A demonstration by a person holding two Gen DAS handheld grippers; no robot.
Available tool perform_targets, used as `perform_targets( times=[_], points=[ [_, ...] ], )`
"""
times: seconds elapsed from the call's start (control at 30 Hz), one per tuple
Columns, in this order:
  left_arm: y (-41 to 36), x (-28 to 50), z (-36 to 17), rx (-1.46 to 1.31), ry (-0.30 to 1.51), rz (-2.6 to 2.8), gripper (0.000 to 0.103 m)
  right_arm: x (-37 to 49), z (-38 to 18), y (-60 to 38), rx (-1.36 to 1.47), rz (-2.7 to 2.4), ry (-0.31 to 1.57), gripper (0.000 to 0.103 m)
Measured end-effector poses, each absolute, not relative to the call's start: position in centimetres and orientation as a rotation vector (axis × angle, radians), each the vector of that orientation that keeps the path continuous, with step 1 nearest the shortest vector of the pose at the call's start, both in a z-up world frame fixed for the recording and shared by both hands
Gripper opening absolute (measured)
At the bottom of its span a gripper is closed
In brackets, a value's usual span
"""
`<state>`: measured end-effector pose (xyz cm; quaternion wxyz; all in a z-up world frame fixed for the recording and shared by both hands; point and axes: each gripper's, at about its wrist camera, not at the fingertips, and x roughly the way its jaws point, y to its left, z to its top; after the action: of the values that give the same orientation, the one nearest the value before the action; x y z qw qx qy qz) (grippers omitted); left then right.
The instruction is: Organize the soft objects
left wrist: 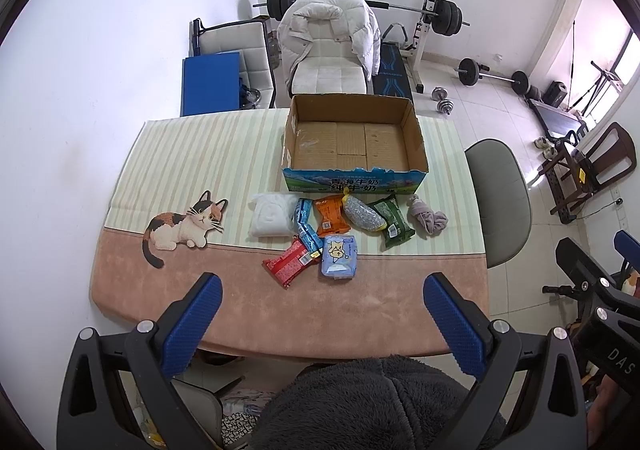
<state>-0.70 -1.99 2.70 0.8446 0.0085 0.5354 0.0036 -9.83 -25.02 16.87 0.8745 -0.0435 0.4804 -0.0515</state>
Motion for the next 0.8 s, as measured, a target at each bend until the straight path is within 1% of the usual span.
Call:
perform_targets(
  times=[0.23,0.37,0.5,0.63,0.67,0.8],
  points=[
    [-1.7,0.1,2.0,0.011,1.101,0.023,0.103,-9.1,15.7,-26.1,-0.073,-0.114,1.033,0.103],
    [-0.7,3.4,-1.5,0.039,1.094,0.118,0.103,-6.4,12.3,-27.4,-0.123,-0.125,1.027,0.103],
    [-0.4,6.9,-7.8,0.098,1.198,0.160,0.103,-1.5,4.5,-27.9,-0.235,-0.039,1.162,0.103],
    [0.1,9.7,-15.9,0.073,1.394,0.134,0.103,4.2,-4.3,-28.3,-0.158,0.065,1.254,0.103],
    [0.1,10.3,-18.3,0.040,1.450,0.113,0.103,6.1,-6.3,-26.8,-0.097,0.112,1.230,0.103],
    [-0.5,12.1,-25.3,-0.034,1.579,0.087,0.100,11.4,-15.0,-27.2,-0.058,0.142,1.358,0.103]
  ],
)
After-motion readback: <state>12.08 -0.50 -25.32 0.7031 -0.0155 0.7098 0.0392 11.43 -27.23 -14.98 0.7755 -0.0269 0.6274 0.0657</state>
